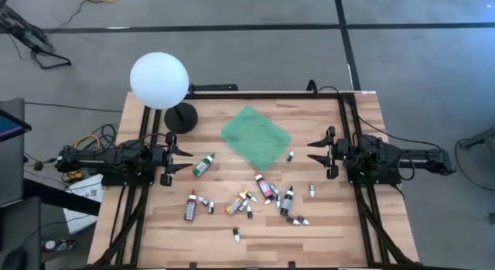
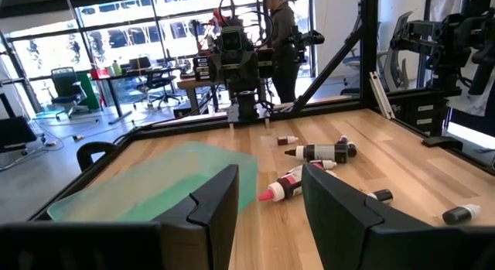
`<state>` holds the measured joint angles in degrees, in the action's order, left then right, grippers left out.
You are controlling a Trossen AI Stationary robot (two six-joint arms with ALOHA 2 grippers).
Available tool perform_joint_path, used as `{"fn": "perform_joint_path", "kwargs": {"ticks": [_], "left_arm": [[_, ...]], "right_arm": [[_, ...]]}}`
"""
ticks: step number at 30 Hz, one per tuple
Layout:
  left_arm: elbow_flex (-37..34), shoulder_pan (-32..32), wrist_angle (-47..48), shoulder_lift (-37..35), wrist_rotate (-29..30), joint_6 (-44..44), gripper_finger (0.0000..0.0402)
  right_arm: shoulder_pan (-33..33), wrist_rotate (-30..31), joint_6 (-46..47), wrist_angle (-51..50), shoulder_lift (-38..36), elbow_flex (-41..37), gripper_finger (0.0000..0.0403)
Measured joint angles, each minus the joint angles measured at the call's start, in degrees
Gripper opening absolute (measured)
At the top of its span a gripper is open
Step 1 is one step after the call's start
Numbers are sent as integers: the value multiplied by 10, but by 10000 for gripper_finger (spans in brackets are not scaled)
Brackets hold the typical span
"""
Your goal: Pick & Place food coloring
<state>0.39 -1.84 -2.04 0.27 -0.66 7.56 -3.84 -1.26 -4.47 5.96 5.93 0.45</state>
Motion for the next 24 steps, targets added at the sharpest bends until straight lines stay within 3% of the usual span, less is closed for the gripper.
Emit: {"fn": "perform_joint_path", "kwargs": {"ticks": [14, 20, 24], "left_arm": [[0, 0, -14, 0, -6, -35, 138], [0, 0, -16, 0, -68, -197, 138], [0, 0, -22, 0, -58, -199, 138]], "right_arm": [[0, 0, 0, 0, 0, 0, 176], [0, 0, 0, 0, 0, 0, 178], [0, 0, 0, 0, 0, 0, 176]]}}
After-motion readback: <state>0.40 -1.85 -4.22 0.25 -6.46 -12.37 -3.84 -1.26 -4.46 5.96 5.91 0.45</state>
